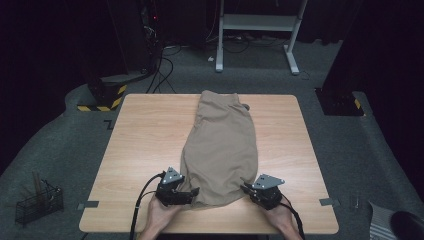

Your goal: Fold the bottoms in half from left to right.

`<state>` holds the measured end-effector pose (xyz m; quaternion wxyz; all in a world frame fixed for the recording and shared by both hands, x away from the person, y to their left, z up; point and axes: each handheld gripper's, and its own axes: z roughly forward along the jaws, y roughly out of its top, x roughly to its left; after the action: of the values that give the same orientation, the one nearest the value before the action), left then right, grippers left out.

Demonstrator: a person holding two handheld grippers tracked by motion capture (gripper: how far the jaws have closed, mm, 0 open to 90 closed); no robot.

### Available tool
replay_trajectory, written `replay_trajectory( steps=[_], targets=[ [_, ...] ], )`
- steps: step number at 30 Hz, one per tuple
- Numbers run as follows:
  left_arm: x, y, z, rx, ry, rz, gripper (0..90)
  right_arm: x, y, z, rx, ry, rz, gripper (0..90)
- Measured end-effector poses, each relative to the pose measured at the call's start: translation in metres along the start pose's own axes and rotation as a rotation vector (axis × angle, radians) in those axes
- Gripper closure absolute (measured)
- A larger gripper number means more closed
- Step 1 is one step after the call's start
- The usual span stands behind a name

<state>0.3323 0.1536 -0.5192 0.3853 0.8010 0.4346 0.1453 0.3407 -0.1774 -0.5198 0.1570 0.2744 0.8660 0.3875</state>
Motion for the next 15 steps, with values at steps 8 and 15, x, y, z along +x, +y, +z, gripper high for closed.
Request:
replay_trajectory(
  steps=[8, 15],
  targets=[
    [-0.002, -0.003, 0.003, 0.006, 0.078, 0.052, 34.1, -0.004, -0.004, -0.004, -0.029, -0.073, 0.010, 44.9],
    [0.002, 0.004, 0.004, 0.030, 0.075, 0.037, 46.3, -0.022, 0.005, 0.004, -0.016, -0.069, 0.096, 26.8]
  ],
)
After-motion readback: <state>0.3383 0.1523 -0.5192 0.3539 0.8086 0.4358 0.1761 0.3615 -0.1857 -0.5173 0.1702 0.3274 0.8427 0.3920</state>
